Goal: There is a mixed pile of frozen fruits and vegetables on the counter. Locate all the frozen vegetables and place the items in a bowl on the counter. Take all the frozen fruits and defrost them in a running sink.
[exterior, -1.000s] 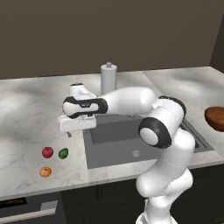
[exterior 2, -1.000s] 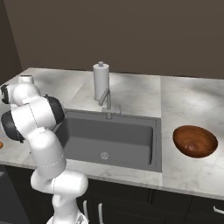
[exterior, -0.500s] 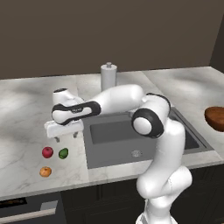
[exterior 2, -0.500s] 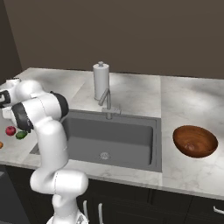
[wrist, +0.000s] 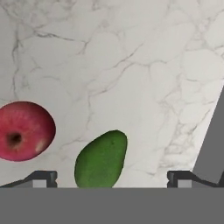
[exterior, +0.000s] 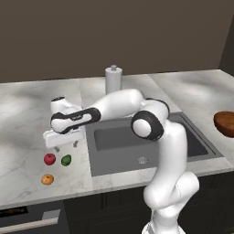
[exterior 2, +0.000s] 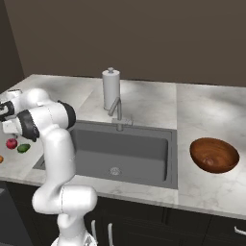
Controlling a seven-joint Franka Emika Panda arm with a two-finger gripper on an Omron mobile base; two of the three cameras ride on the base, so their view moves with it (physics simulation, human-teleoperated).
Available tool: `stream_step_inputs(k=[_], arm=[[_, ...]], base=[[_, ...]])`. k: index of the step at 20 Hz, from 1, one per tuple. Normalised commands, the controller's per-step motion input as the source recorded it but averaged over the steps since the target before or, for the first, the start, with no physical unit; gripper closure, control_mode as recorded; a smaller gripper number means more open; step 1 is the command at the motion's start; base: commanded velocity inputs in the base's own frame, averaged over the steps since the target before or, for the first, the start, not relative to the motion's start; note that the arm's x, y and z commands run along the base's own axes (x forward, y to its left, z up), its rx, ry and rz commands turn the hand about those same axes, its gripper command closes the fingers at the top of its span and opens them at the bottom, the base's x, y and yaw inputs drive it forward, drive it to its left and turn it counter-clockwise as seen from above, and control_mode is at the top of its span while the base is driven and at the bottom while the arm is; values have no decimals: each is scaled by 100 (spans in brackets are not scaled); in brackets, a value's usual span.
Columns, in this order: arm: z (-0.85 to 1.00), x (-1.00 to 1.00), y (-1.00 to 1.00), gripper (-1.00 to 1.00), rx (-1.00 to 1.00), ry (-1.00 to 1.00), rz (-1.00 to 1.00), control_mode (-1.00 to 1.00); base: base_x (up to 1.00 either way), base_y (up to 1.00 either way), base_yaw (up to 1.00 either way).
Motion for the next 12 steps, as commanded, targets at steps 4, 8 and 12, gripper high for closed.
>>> stream_step_inputs(k=[4, 8, 12], arm=[[-34, -3, 2, -100, 0, 4, -4, -100], [-42, -10, 0, -100, 0, 13, -6, -100], [-37, -3, 0, -100, 0, 4, -6, -100]], base=[[0, 0, 0], [0, 0, 0], [0, 0, 0]])
